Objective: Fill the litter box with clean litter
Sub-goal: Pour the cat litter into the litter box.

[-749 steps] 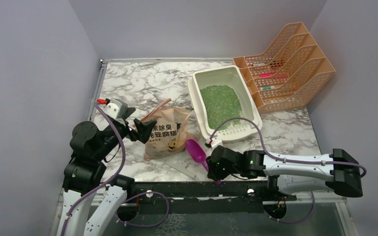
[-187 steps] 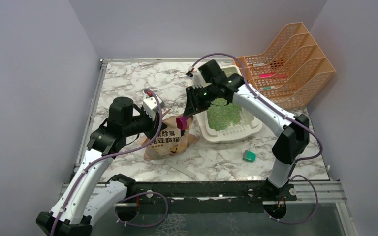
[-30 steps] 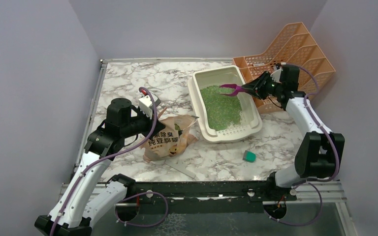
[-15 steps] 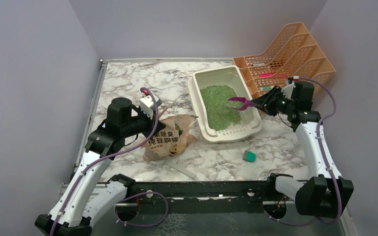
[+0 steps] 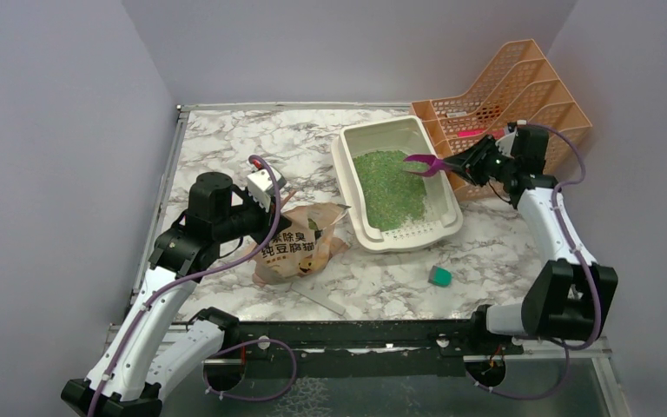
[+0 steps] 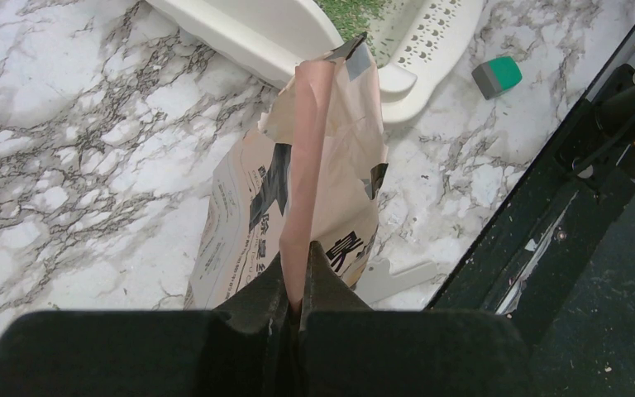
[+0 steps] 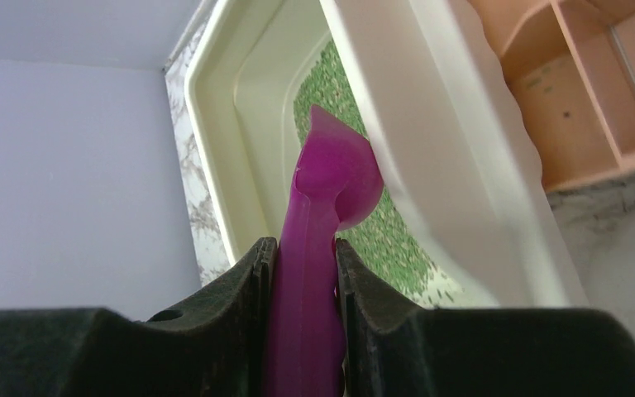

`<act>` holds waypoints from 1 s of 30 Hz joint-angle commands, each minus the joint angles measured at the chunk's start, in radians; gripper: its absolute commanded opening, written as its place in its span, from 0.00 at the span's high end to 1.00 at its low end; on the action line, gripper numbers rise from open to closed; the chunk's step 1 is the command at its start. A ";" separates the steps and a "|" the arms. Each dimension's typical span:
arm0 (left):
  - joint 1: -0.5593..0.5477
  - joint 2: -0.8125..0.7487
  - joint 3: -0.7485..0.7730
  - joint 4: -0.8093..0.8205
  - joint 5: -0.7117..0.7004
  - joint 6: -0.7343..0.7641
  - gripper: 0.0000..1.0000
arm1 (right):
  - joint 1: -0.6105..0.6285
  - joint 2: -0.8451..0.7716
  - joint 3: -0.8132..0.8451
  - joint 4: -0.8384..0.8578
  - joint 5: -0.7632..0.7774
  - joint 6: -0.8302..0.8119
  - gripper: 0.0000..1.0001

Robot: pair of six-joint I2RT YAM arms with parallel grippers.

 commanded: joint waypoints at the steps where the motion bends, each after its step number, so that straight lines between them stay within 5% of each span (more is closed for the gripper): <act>1: -0.001 -0.014 0.053 0.050 0.039 0.002 1.00 | -0.005 0.121 0.100 0.161 -0.050 0.040 0.99; 16: -0.001 -0.040 0.050 0.050 0.026 -0.024 1.00 | 0.166 0.318 0.317 0.097 -0.040 -0.036 0.99; 30: -0.001 -0.057 0.038 0.050 0.036 -0.027 1.00 | 0.180 -0.051 0.039 -0.143 0.120 -0.225 0.99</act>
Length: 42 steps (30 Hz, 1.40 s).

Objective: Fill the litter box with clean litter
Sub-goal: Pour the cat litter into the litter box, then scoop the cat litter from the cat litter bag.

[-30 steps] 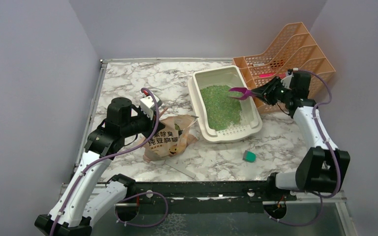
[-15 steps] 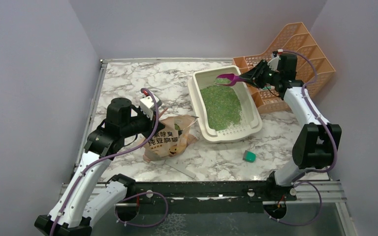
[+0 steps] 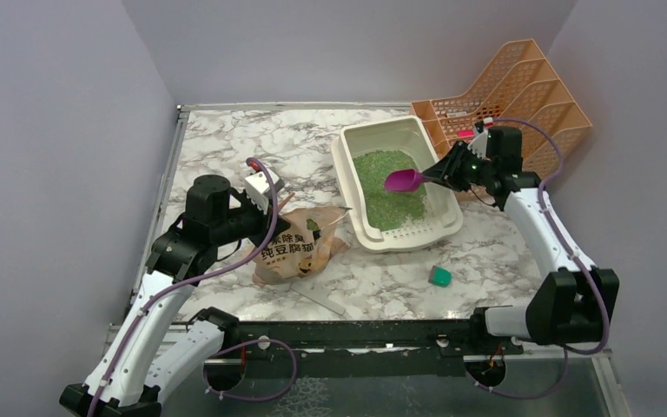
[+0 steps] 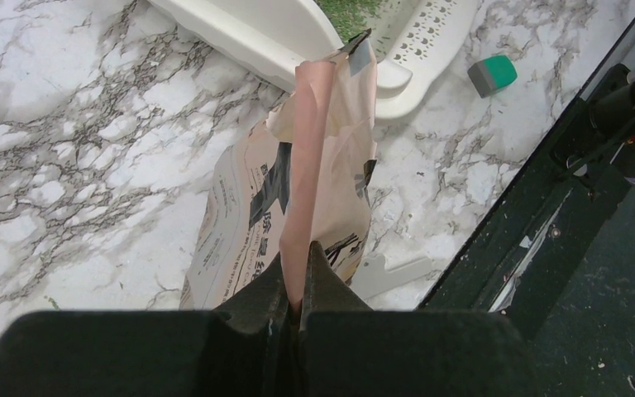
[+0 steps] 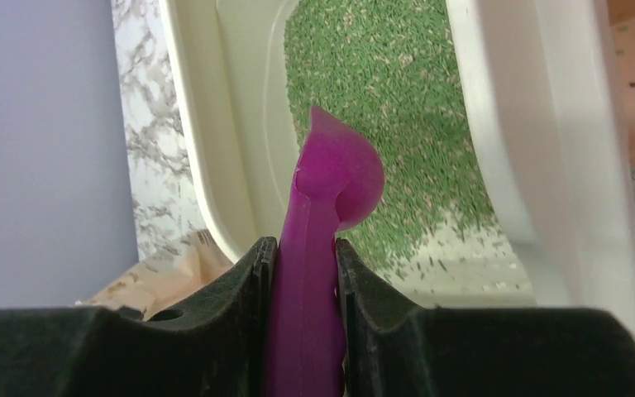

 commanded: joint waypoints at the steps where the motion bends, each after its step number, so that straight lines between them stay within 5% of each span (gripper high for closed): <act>1: -0.001 -0.030 0.039 0.071 0.038 -0.017 1.00 | -0.005 -0.163 -0.022 -0.128 0.087 -0.100 0.99; 8: -0.001 -0.019 0.045 0.069 0.043 -0.002 1.00 | -0.005 -0.294 0.168 -0.314 0.346 -0.253 0.99; 13: -0.001 -0.009 0.050 0.070 0.057 0.001 1.00 | -0.005 -0.256 0.256 -0.295 0.007 -0.371 0.99; 21: -0.001 -0.028 0.048 0.068 0.066 -0.009 1.00 | -0.005 -0.073 0.579 -0.462 -0.464 -0.301 0.99; 27: -0.001 -0.014 0.055 0.072 0.048 -0.020 1.00 | 0.094 -0.050 0.622 -0.446 -0.614 -0.229 0.99; 33: -0.001 -0.012 0.062 0.073 0.060 -0.016 1.00 | 0.246 0.001 0.621 -0.520 -0.470 -0.256 0.99; 37: -0.001 -0.016 0.058 0.073 0.063 -0.022 1.00 | 0.447 0.111 0.705 -0.658 -0.223 -0.301 0.99; 42: -0.001 -0.027 0.050 0.074 0.075 -0.031 1.00 | 0.487 0.171 0.732 -0.673 -0.155 -0.317 0.99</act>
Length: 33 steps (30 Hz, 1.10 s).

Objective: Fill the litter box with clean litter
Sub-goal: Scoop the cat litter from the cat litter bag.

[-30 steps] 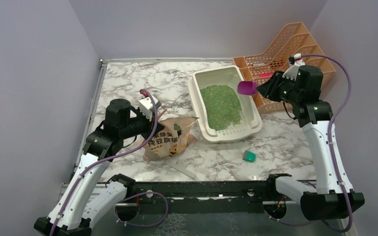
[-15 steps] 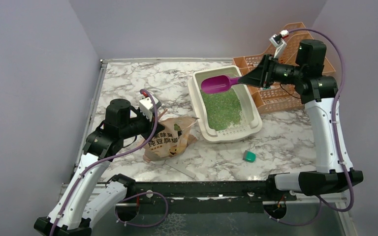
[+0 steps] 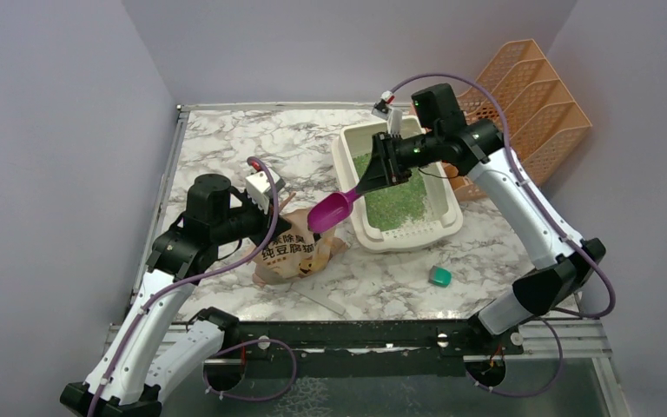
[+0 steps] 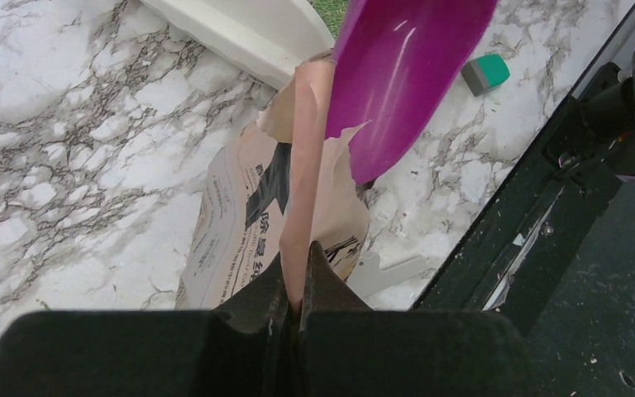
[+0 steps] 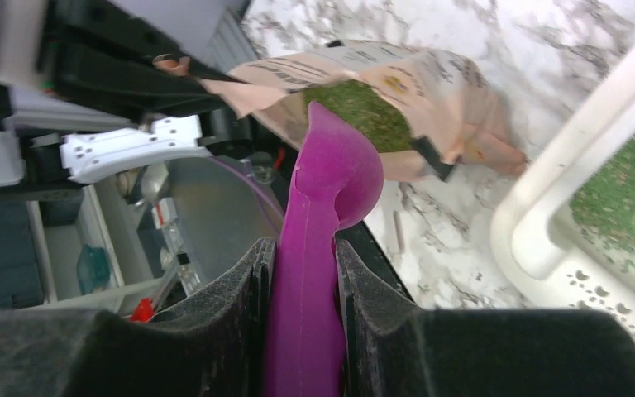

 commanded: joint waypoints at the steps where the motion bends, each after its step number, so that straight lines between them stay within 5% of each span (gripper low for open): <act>1: -0.001 -0.036 0.044 0.075 0.063 -0.030 1.00 | 0.013 0.025 0.066 -0.073 0.129 -0.034 0.99; 18: -0.001 0.000 0.044 0.075 0.081 -0.022 1.00 | 0.268 0.278 0.244 -0.244 0.439 -0.060 0.99; 24: -0.001 -0.024 0.034 0.075 0.071 -0.013 1.00 | 0.348 0.375 0.236 -0.206 0.378 -0.033 0.99; 33: -0.001 -0.023 0.027 0.075 0.091 -0.005 1.00 | 0.355 0.374 0.419 -0.308 0.839 -0.050 0.99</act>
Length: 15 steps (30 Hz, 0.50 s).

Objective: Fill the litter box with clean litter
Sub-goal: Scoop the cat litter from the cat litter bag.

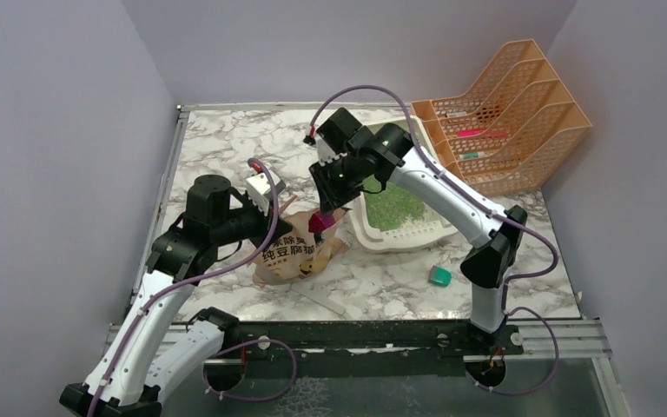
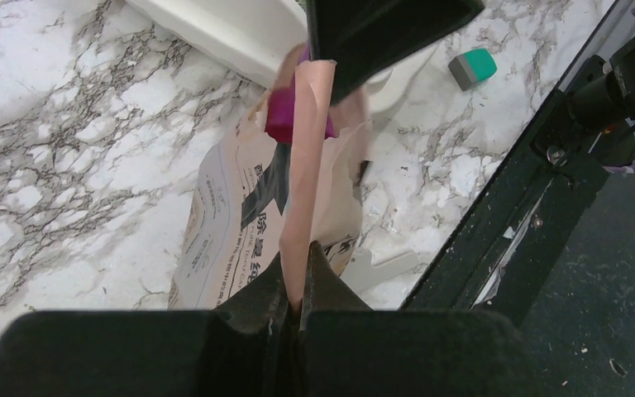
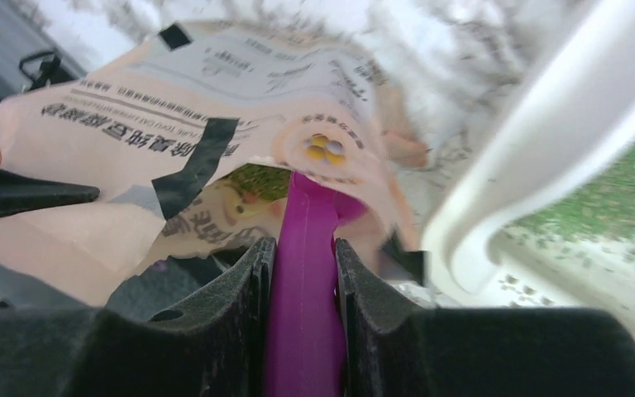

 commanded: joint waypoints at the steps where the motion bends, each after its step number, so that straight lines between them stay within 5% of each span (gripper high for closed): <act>1: -0.002 -0.016 0.027 0.086 0.060 -0.005 1.00 | -0.004 -0.004 0.133 -0.099 0.296 -0.020 0.99; 5: -0.002 -0.014 0.023 0.086 0.062 -0.011 1.00 | -0.004 -0.015 0.113 -0.098 0.320 -0.043 0.99; 15: -0.002 -0.007 0.007 0.086 0.049 -0.029 1.00 | 0.092 0.087 -0.122 0.051 0.022 -0.031 0.99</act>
